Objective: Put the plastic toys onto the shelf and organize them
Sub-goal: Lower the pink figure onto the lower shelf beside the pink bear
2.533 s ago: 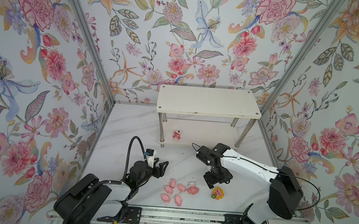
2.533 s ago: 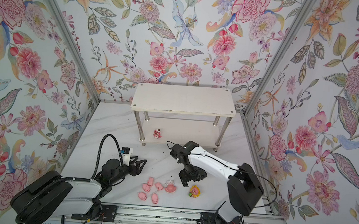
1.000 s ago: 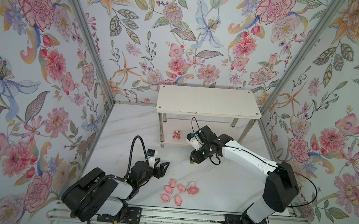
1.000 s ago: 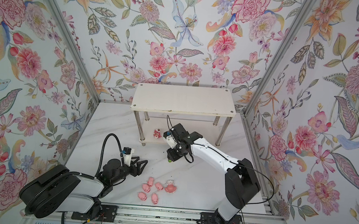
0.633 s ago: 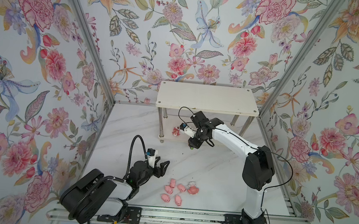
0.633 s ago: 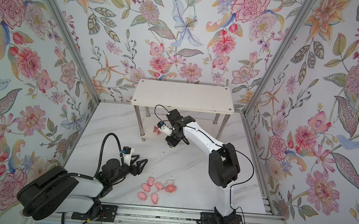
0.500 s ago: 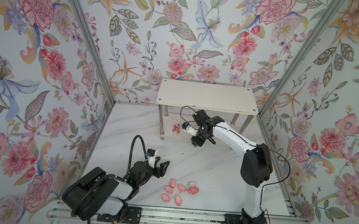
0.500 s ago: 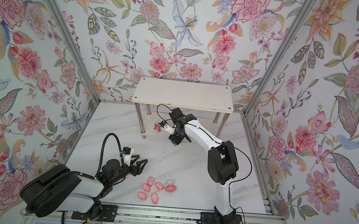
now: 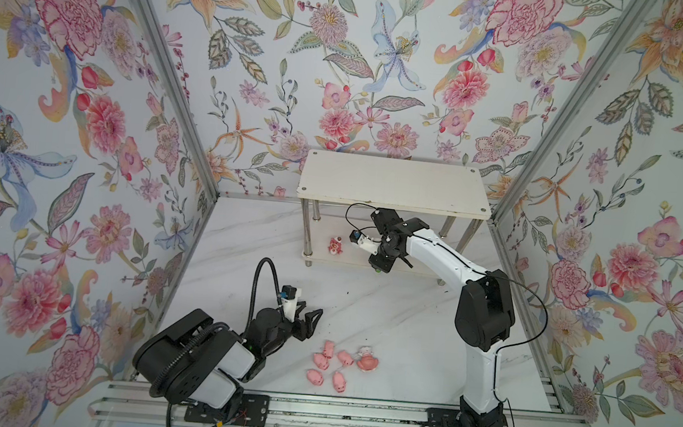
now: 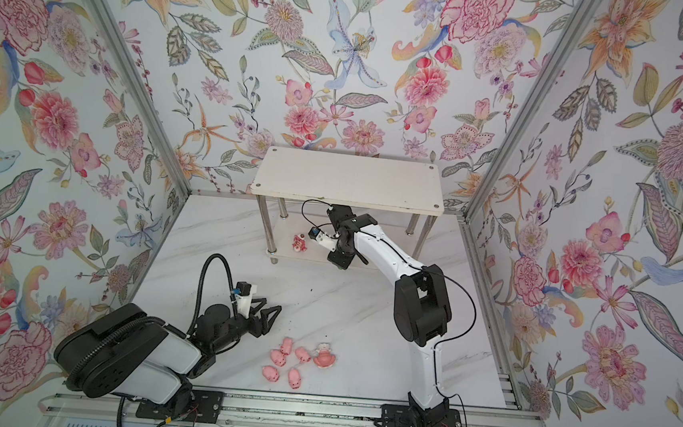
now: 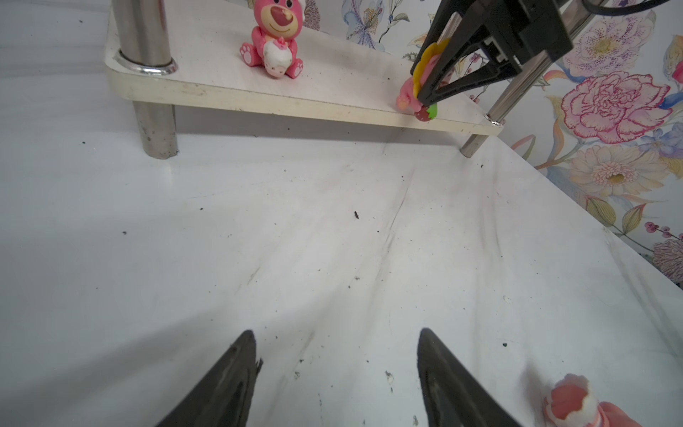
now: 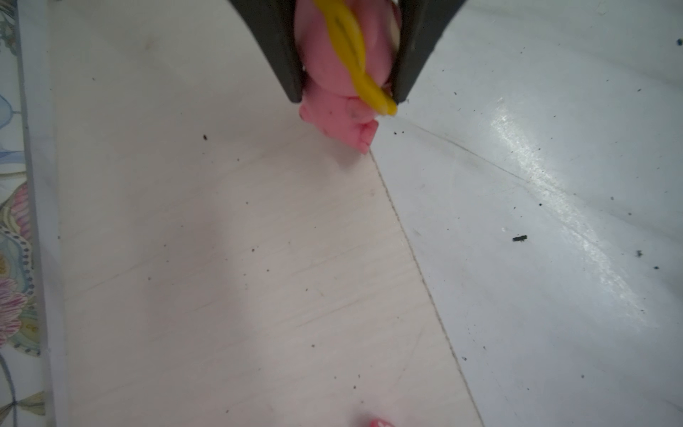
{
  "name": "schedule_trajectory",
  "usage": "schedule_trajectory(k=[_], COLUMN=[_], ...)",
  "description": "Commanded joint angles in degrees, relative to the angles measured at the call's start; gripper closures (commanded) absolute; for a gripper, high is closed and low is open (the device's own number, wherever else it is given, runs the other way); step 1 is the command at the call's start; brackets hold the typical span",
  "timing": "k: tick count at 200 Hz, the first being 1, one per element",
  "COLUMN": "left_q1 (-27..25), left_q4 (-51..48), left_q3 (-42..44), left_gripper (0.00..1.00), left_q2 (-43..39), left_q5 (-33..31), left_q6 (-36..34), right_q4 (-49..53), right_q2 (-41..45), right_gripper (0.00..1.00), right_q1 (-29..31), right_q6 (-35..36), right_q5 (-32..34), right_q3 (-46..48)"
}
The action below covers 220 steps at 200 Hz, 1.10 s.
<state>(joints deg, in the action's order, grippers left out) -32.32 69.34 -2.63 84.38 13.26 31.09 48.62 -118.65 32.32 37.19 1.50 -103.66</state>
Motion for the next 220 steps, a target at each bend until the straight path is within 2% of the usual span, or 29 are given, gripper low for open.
schedule_trajectory(k=[1,43,96,130,165,220], left_q1=[-0.9,-1.2,-1.4,-1.7,-1.8,-2.1], left_q4=[-0.6,-6.8,-8.4,-8.3,-8.1,-7.9], left_q3=[-1.9,-3.7,-5.0,-5.7,-6.2,-6.0], left_gripper=[0.30,0.30,0.30,0.30,0.28,0.30], left_q2=[-2.2,-4.6,-4.3,-3.0,-1.7,-1.4], left_q5=[-0.8,-2.4,-3.4,-3.4,-3.2,-3.1], left_q6=[0.2,-1.6,-1.9,-1.6,-1.5,-1.3], right_q4=[-1.8,-2.9,-2.8,-2.8,-2.7,-2.7], right_q2=[-1.6,-3.1,-6.2,-6.8,-7.1,-7.6], right_gripper=[0.98,0.97,0.93,0.85,0.61,0.48], right_q1=[-1.6,-3.4,-3.9,-4.3,-4.7,-5.7], right_q6=[2.0,2.2,2.6,2.1,2.1,1.3], right_q5=[-1.4,-7.0,-8.1,-8.8,-8.0,-10.2], right_q3=[-2.1,-4.1,-5.7,-5.1,-4.4,-4.7])
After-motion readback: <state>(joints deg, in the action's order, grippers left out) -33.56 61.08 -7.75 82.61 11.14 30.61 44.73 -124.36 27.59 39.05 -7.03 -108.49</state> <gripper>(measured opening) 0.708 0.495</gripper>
